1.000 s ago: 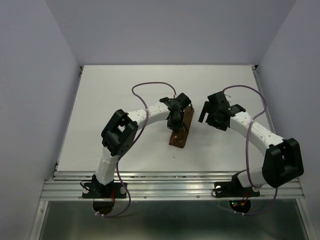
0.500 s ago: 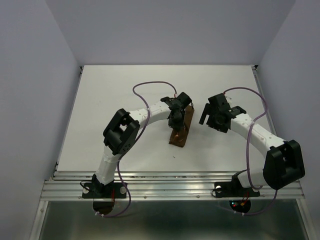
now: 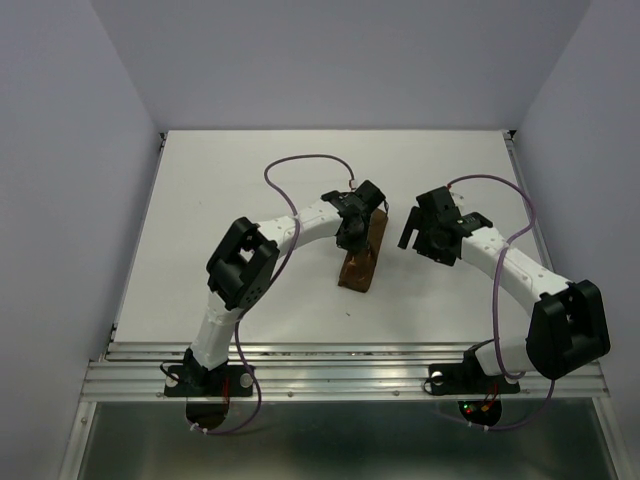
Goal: Fold the napkin into a case and place the utensils inside
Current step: Stuff the fork into the folded napkin.
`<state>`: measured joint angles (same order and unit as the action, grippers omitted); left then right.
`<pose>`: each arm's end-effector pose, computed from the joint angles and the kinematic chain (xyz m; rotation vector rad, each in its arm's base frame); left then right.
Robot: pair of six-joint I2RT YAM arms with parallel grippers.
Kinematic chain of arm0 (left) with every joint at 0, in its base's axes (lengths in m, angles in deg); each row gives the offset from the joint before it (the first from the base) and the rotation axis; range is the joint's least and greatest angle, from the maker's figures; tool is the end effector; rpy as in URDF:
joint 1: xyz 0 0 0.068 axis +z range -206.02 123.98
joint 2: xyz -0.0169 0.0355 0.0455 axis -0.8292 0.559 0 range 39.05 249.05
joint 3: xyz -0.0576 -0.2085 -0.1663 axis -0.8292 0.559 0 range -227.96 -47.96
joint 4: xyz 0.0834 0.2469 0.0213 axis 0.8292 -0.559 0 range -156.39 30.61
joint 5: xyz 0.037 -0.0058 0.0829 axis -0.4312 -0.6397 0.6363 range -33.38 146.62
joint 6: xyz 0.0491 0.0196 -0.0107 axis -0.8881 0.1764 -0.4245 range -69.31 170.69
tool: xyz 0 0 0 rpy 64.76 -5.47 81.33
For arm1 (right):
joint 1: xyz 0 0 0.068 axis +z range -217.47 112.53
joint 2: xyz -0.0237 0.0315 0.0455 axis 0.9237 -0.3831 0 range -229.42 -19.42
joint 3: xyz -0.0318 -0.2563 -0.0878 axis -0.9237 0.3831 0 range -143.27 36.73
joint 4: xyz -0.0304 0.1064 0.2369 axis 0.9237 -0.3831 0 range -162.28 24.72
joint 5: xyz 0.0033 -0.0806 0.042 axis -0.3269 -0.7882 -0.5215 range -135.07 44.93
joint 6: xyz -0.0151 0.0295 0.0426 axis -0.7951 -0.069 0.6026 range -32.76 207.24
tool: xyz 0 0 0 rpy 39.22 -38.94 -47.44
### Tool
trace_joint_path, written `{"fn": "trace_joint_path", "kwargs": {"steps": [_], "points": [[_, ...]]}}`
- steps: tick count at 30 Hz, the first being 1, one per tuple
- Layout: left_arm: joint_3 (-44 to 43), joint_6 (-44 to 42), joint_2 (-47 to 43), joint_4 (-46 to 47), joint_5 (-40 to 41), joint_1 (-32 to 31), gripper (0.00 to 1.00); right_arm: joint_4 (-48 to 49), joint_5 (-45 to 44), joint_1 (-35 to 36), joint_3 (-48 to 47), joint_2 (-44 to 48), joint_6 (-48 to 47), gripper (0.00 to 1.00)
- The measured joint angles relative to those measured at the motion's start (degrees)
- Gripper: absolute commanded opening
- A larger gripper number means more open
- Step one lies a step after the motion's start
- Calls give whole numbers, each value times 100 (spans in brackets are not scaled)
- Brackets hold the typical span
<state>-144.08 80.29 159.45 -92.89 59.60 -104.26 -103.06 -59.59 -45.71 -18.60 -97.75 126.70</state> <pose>0.3077 -0.3420 0.2024 0.4080 2.6083 -0.4256 0.2527 0.0914 0.2368 0.4809 2.5330 0.0596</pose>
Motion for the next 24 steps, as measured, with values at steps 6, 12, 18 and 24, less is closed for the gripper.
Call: {"fn": "trace_joint_path", "kwargs": {"steps": [6,12,18,24], "points": [[-111,-151,66,-57,256,0,0,0,22,0,2,0,22,93],[-321,-278,249,-76,282,0,0,4,59,0,22,0,46,93],[-529,-385,463,-66,188,0,0,-4,63,0,79,0,66,93],[-629,-433,522,-79,127,20,0,-4,66,0,79,0,85,93]]}}
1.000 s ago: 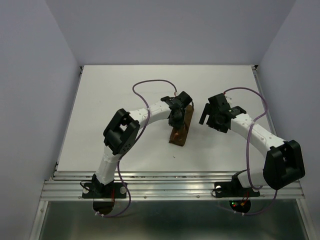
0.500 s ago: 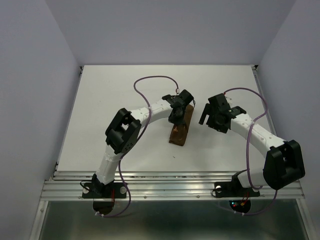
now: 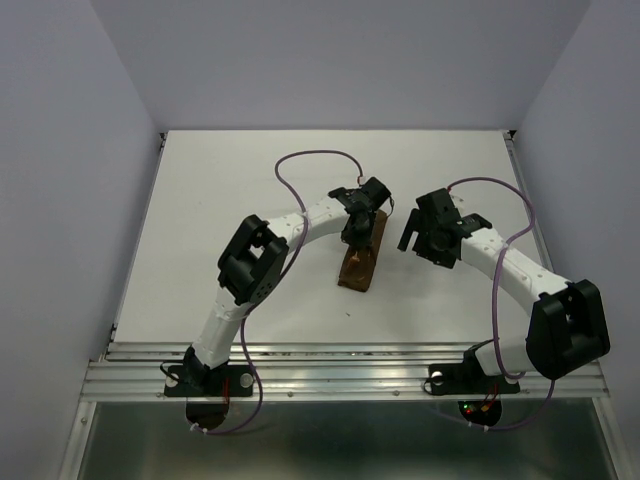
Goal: Fold the napkin into a case and place the utensils inside
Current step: Stuff the fork into the folded napkin, then reset both arms
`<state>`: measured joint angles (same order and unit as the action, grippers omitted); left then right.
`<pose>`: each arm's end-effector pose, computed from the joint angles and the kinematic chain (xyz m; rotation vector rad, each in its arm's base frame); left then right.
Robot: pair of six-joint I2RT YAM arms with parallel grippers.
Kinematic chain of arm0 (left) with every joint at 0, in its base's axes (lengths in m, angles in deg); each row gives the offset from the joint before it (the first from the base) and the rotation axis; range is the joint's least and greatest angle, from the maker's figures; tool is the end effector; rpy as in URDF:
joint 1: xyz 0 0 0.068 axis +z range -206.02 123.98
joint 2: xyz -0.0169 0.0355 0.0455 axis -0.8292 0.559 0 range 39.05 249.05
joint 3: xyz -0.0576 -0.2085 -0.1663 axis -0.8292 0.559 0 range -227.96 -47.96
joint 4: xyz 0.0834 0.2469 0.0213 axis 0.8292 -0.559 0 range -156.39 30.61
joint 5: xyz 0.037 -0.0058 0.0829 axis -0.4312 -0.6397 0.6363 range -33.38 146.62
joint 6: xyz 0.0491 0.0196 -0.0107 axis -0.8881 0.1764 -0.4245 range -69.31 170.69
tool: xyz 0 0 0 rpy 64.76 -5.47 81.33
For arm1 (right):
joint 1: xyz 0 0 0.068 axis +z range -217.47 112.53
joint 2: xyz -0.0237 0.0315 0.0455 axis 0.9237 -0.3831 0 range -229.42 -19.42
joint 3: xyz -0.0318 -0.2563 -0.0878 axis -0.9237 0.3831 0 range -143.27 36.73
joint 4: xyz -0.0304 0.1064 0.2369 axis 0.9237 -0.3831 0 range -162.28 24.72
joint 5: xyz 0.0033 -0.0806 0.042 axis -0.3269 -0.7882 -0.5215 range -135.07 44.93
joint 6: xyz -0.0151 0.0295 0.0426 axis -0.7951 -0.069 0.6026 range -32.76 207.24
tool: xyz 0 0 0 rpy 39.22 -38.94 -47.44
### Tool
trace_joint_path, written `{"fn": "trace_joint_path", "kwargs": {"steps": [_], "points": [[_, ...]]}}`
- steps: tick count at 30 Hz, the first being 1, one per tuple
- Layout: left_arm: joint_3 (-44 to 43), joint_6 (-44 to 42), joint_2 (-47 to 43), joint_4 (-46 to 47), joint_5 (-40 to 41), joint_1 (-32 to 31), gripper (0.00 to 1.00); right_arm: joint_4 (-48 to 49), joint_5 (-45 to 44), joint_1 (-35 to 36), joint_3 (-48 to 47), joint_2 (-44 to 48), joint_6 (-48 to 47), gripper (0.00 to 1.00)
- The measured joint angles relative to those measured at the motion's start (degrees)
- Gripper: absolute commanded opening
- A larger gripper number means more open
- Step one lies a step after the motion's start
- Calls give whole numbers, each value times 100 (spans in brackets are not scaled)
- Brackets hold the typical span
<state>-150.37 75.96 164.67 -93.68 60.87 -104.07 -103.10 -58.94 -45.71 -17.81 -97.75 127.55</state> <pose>0.3238 -0.3564 0.1943 0.4893 2.5719 -0.3777 0.2508 0.0910 0.2325 0.4969 2.5481 0.0680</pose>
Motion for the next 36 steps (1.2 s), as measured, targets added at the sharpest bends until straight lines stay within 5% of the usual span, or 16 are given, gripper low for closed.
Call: {"fn": "trace_joint_path", "kwargs": {"steps": [8,17,27,36], "points": [[-166,-39,114,-11,-33,31,0,0,0,0,0,0,0,93],[-166,-81,125,-11,-83,48,34,0,0,0,0,-2,0,93],[-131,-79,114,-9,-149,55,39,2,0,0,2,-2,2,93],[645,-74,-831,-35,-323,55,62,7,-79,0,0,-2,90,100]]}}
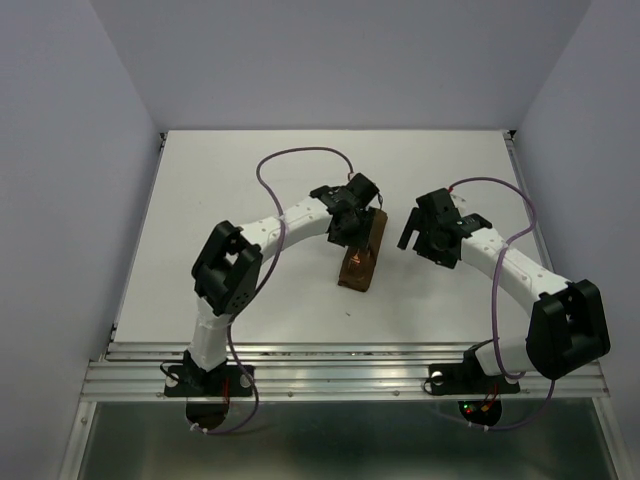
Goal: Fold the napkin into a case and place the utensils inside
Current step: Reset both arms
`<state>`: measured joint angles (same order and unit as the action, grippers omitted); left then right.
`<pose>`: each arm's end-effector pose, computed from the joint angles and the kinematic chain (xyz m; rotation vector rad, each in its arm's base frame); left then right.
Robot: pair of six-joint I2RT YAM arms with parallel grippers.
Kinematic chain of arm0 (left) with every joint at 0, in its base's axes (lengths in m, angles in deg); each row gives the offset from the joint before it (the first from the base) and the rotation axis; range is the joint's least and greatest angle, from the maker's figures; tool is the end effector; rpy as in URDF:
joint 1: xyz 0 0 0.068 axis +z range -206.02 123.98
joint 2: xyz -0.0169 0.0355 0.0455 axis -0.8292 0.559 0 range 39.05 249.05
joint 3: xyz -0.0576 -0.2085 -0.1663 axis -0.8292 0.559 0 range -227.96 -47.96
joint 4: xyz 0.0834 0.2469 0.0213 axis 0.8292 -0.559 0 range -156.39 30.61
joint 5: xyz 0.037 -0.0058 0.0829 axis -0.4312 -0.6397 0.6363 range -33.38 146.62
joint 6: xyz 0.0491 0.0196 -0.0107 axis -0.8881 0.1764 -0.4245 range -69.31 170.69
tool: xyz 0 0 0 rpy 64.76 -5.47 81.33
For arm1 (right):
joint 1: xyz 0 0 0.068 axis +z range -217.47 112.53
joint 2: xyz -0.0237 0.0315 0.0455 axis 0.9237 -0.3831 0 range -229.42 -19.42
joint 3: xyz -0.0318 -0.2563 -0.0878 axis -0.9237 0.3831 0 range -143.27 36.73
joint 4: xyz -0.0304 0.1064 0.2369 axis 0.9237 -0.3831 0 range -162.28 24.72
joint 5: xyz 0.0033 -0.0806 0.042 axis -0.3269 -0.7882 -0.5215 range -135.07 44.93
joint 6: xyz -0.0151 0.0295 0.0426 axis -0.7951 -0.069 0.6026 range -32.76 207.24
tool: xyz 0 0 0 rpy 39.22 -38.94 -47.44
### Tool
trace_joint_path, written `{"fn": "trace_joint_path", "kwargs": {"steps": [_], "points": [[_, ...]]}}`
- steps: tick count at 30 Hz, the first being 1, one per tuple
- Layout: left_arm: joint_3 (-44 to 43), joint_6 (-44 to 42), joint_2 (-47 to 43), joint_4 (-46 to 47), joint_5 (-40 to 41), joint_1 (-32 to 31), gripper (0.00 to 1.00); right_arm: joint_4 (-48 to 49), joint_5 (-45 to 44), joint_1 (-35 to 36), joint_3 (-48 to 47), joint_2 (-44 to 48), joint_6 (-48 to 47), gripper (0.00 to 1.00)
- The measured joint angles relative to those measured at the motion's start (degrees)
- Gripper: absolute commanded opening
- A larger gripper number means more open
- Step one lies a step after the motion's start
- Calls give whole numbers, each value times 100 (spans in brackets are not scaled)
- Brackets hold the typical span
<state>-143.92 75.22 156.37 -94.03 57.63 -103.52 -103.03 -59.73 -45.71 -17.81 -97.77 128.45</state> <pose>0.3061 -0.3333 0.2238 0.5138 2.5640 -0.4515 0.2510 0.0906 0.2326 0.5202 2.5364 0.0587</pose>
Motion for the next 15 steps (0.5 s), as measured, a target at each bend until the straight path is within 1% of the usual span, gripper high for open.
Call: {"fn": "trace_joint_path", "kwargs": {"steps": [3,7,9,12,15], "points": [[566,17,-879,20,-22,0,62,0,-146,0,0,7,109,100],[984,37,-1904,11,26,46,62,2,-369,0,0,122,240,100],[1128,48,-2415,-7,146,114,62,7,-479,0,-4,232,264,100],[1174,74,-2931,-76,396,280,62,63,-752,0,-4,487,280,100],[1174,138,-3462,-87,811,610,62,98,-981,-2,-26,645,278,100]]}}
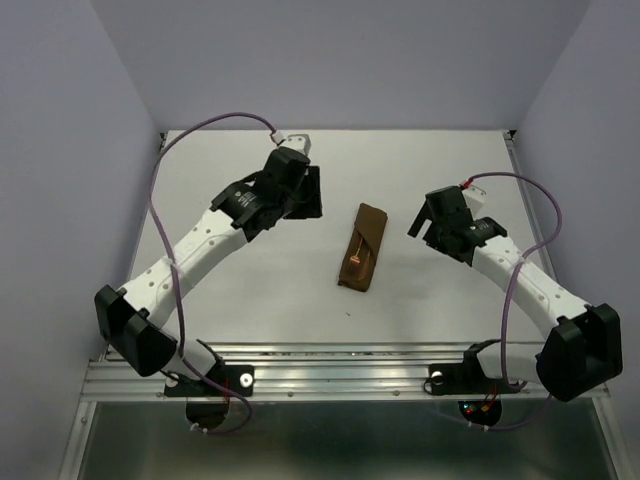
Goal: Fold the napkin into a case and place the utensils inside
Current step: Reset both arms
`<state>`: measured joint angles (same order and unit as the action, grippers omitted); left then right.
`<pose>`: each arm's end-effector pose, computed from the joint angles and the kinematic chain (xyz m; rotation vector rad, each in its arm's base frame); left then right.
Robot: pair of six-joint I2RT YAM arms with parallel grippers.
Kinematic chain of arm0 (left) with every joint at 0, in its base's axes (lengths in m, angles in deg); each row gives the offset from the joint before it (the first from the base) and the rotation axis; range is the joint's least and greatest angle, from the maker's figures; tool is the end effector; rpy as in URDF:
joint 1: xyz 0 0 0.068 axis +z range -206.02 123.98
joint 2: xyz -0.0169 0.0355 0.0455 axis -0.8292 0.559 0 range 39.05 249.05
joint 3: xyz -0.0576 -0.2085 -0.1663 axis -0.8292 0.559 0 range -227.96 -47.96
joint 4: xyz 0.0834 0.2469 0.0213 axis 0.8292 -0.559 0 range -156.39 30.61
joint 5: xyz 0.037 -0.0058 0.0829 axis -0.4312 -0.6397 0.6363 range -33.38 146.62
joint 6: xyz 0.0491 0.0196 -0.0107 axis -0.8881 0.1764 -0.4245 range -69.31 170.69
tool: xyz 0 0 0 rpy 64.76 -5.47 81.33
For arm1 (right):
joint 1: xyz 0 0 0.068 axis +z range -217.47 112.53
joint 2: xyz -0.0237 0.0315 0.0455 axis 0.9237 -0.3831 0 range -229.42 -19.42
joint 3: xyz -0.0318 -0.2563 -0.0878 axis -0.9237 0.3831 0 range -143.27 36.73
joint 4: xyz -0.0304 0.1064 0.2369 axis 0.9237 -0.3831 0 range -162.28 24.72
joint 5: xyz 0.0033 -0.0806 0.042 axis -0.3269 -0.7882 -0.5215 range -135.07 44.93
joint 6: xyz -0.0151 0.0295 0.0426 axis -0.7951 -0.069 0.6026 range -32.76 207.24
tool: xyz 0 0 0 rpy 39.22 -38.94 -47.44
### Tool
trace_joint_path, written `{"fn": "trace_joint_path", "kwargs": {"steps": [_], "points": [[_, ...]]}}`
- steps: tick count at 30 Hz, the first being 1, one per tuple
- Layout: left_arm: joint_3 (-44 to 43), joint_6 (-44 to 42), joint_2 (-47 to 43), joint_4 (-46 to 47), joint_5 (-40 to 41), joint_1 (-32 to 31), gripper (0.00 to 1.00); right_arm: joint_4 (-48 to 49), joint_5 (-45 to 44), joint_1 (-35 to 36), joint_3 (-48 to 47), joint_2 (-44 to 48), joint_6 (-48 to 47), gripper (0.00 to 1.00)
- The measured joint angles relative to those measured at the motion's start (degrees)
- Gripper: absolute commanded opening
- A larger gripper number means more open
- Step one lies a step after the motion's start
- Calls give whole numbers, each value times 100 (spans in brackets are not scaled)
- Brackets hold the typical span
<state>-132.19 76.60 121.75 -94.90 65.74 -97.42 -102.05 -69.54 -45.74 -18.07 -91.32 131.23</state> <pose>0.2440 -0.2077 0.3808 0.2037 2.1895 -0.5019 0.2401 0.0799 0.2637 0.6273 2.3131 -0.0123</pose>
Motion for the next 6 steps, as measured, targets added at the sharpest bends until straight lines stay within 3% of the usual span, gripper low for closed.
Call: {"fn": "trace_joint_path", "kwargs": {"steps": [6], "points": [[87,162,-608,52,697,511,62,35,-264,2,-46,28,-20,100]]}}
